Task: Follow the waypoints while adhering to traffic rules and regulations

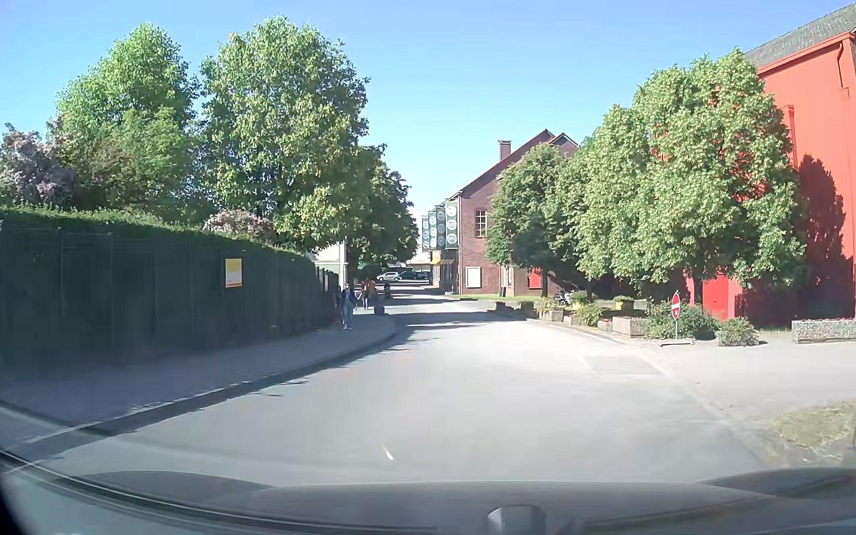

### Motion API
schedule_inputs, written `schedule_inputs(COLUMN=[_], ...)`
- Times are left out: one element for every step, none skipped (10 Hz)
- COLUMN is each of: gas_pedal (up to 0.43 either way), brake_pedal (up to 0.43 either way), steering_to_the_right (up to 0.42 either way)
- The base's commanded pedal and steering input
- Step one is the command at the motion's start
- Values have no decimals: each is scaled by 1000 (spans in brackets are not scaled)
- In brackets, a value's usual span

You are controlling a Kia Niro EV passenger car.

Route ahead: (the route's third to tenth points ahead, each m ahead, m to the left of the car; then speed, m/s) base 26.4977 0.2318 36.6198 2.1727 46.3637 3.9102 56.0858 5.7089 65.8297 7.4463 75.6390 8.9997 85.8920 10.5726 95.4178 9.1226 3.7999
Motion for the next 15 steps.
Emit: schedule_inputs(gas_pedal=[0,0,0,0,0,0,0,0,0,0,0,8,8,8,8], brake_pedal=[6,6,6,6,6,6,6,6,6,6,6,6,6,6,6], steering_to_the_right=[73,73,73,73,73,73,73,73,72,71,68,63,60,59,58])
